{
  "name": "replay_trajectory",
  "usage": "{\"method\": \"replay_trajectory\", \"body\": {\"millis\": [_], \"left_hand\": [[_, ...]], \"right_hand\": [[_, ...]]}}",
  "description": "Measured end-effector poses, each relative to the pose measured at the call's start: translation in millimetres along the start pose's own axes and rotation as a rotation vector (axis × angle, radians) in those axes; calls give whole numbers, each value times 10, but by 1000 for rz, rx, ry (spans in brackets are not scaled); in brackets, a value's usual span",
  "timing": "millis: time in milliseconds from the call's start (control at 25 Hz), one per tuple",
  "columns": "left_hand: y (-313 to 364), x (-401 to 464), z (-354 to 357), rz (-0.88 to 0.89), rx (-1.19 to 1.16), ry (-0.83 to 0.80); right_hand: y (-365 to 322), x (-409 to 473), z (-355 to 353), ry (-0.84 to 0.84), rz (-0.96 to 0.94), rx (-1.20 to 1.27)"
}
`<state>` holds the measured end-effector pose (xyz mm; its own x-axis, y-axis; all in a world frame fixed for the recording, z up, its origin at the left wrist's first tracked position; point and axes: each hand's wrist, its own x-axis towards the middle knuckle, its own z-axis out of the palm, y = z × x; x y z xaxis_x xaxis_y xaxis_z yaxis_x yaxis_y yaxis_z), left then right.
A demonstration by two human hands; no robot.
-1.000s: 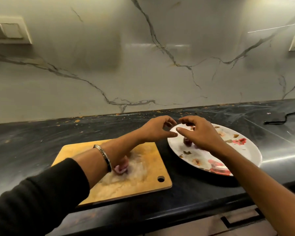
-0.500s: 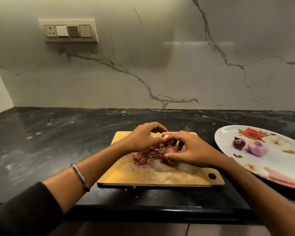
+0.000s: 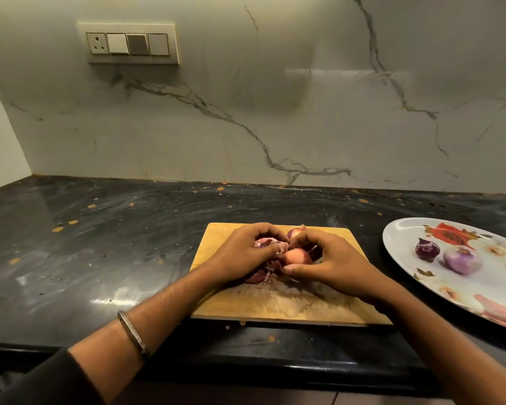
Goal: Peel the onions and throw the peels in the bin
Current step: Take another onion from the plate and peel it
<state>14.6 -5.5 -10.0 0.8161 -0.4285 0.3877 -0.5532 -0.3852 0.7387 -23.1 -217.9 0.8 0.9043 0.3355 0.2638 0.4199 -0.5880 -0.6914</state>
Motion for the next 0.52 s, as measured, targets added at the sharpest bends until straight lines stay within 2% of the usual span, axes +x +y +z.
{"method": "replay_trajectory", "body": {"millis": [80,200,520], "left_hand": [[-3,16,-27,-32,-131,53],[-37,38,-35,-43,-236,30],[-153,101,-155,-130,-481,51]], "right_hand": [[-44,71,41,59,15,52],[-94,191,96,92,28,131],[-33,237,100,20,18,363]]}}
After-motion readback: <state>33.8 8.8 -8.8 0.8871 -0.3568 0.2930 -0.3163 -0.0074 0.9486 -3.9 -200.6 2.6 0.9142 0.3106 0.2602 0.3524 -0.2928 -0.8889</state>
